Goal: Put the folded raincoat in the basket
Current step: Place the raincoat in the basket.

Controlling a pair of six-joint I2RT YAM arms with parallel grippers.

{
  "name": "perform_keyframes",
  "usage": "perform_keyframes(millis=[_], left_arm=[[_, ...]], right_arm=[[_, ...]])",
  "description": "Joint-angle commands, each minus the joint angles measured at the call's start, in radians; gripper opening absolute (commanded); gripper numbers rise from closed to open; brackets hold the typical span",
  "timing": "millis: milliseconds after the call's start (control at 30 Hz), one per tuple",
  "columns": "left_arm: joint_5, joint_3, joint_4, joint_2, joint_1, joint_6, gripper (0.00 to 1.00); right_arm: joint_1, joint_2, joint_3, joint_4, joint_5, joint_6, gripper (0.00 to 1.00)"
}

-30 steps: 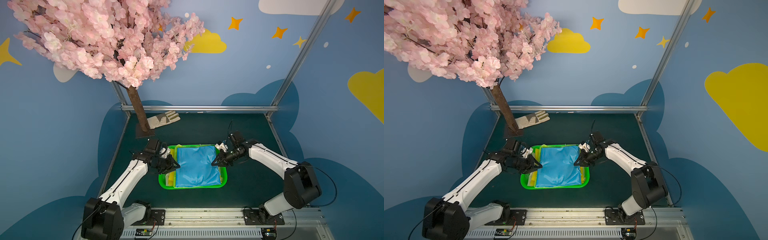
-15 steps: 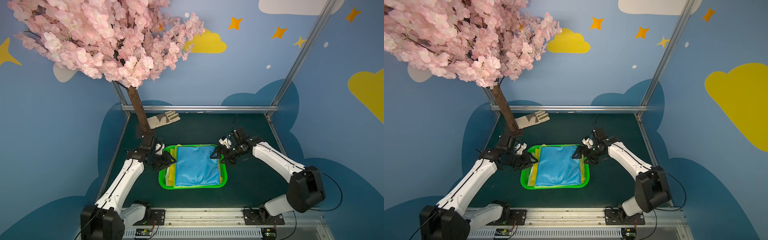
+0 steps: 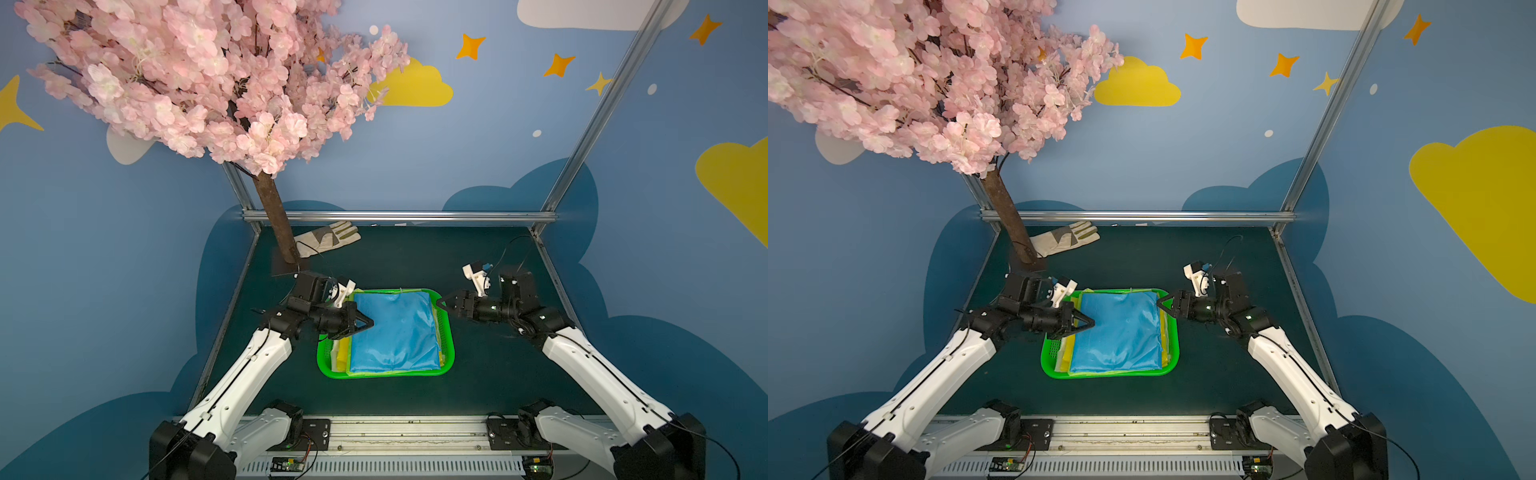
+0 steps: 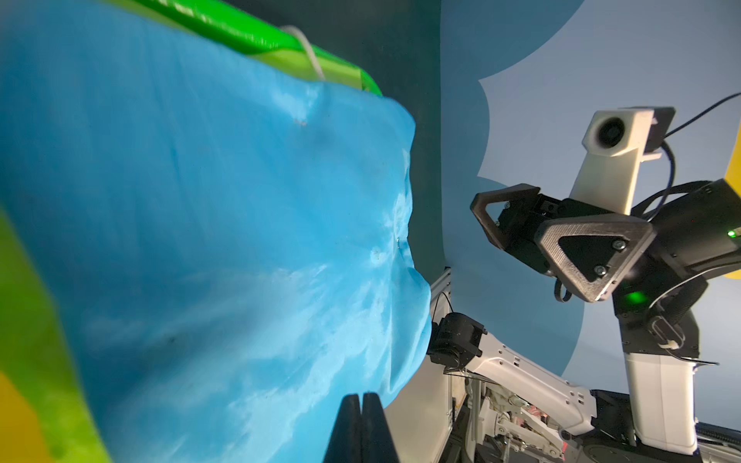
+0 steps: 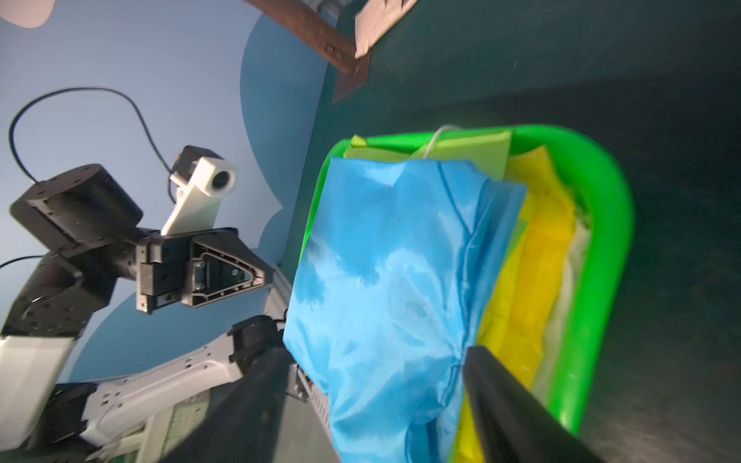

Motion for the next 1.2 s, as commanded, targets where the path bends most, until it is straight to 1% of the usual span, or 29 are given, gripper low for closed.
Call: perform_keyframes(millis=[0, 33, 67, 167, 267, 400, 533, 633, 700, 767, 900, 1000, 1100, 1167], left_arm=[[-0.017, -0.055, 0.069, 0.029, -0.006, -0.009, 0.03], [-0.021, -0.080, 0.092, 0.034, -0.006, -0.018, 0.02], [-0.016, -0.108, 0.119, 0.035, -0.008, -0.027, 0.03], [-0.032, -0.153, 0.144, 0.031, -0.008, -0.044, 0.02], [-0.065, -0.170, 0.124, 0.018, -0.009, -0.042, 0.03], [-0.103, -0.178, 0.074, 0.003, -0.008, -0.028, 0.02], [-0.115, -0.193, 0.061, -0.014, -0.008, -0.028, 0.02], [-0.119, -0.208, 0.071, -0.014, -0.008, -0.035, 0.02], [-0.120, -0.214, 0.076, -0.006, -0.008, -0.036, 0.02], [-0.120, -0.215, 0.074, -0.003, -0.007, -0.037, 0.02], [-0.121, -0.192, 0.043, -0.021, -0.007, -0.038, 0.02], [-0.104, -0.155, 0.020, -0.053, -0.006, -0.043, 0.02], [-0.091, -0.122, 0.012, -0.082, -0.008, -0.051, 0.03], [-0.068, -0.115, 0.031, -0.083, -0.009, -0.063, 0.03]], right_arm=[[0.083, 0.055, 0.044, 0.050, -0.123, 0.001, 0.10], [0.109, 0.072, 0.046, 0.042, -0.133, -0.005, 0.03], [0.146, 0.091, 0.046, 0.038, -0.137, -0.015, 0.00], [0.237, 0.114, 0.028, 0.009, -0.098, -0.045, 0.00], [0.254, 0.152, -0.020, -0.034, -0.095, -0.068, 0.00], [0.236, 0.211, -0.051, -0.147, -0.114, -0.153, 0.00], [0.200, 0.178, -0.089, -0.232, -0.108, -0.231, 0.00], [0.113, 0.141, -0.095, -0.320, -0.105, -0.310, 0.00], [0.037, 0.118, -0.096, -0.359, -0.083, -0.337, 0.00], [0.001, 0.102, -0.095, -0.350, -0.095, -0.332, 0.00], [0.003, 0.083, -0.033, -0.340, -0.141, -0.324, 0.00], [0.010, 0.040, 0.024, -0.317, -0.153, -0.287, 0.00], [0.021, 0.010, 0.071, -0.254, -0.112, -0.195, 0.00], [0.041, 0.018, 0.064, -0.132, -0.091, -0.110, 0.00]])
